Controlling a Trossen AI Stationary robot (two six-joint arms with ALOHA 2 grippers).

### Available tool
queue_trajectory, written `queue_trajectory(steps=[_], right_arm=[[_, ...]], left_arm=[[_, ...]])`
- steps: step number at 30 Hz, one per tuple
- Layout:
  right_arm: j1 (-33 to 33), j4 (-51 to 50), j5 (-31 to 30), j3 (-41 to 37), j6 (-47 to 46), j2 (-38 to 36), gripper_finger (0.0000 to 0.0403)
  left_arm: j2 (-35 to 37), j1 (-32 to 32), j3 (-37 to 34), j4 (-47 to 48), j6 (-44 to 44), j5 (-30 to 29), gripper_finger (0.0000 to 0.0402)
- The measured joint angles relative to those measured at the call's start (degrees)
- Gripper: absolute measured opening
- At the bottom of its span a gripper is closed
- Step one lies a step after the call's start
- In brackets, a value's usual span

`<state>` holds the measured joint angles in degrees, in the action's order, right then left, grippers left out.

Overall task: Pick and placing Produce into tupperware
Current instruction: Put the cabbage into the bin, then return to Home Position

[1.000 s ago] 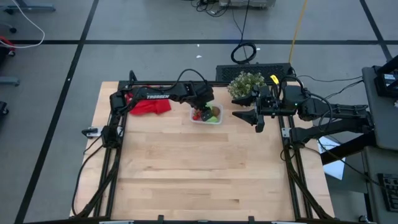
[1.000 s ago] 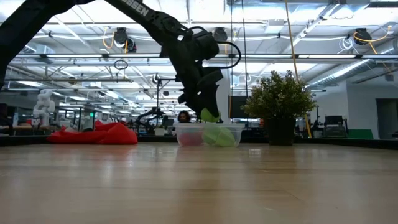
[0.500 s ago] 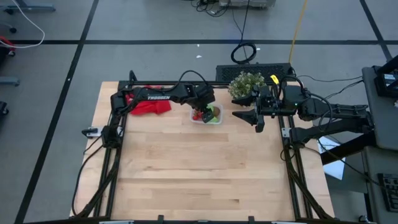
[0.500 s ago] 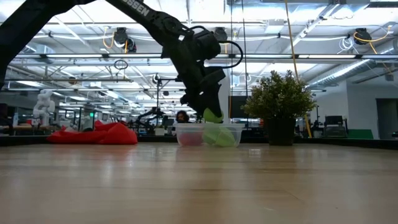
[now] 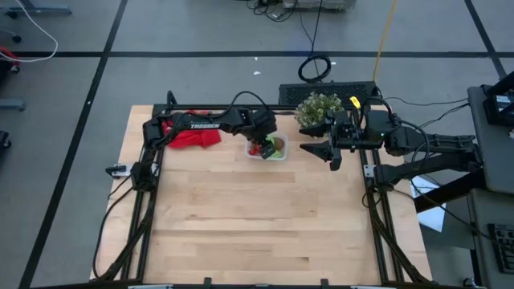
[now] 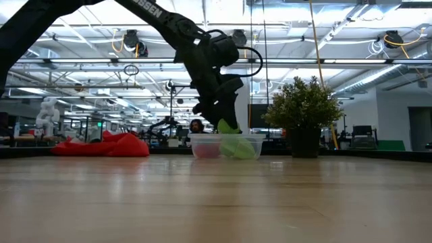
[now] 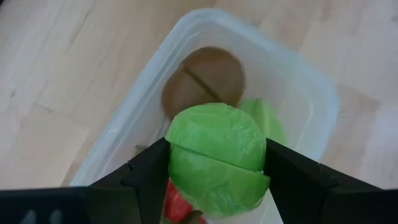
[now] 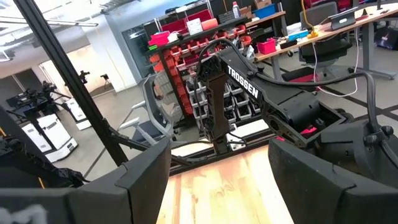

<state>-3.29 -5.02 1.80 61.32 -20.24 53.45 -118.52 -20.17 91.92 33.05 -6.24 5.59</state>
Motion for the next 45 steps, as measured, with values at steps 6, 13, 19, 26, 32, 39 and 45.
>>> queue_trajectory(steps=[6,13,19,26,32,39,45], right_arm=[[0.0,0.0,0.0,0.0,-0.1,0.0,0.0263],[0.0,0.0,0.0,0.0,-0.1,0.0,0.0263],[0.0,0.0,0.0,0.0,-0.1,0.0,0.0263],[0.0,0.0,1.5,0.0,-0.1,0.0,0.0263],[0.0,0.0,1.5,0.0,-0.1,0.0,0.0263],[0.0,0.0,1.5,0.0,-0.1,0.0,0.0263],[0.0,0.0,1.5,0.0,-0.1,0.0,0.0263]], left_arm=[[0.0,-0.3,0.0,2.2,-0.4,-1.5,0.0232],[0.0,-0.6,0.0,2.2,-0.7,-1.5,0.0232],[0.0,-1.0,0.0,2.3,-1.9,-0.9,0.0232],[0.0,-1.1,0.0,2.4,-1.9,-0.1,0.0233],[0.0,-1.2,0.0,2.5,-1.9,-0.1,0.0259],[0.0,-1.1,0.0,2.5,-1.9,-1.0,0.0292],[0.0,-1.0,0.0,2.5,-1.9,-1.3,0.0300]])
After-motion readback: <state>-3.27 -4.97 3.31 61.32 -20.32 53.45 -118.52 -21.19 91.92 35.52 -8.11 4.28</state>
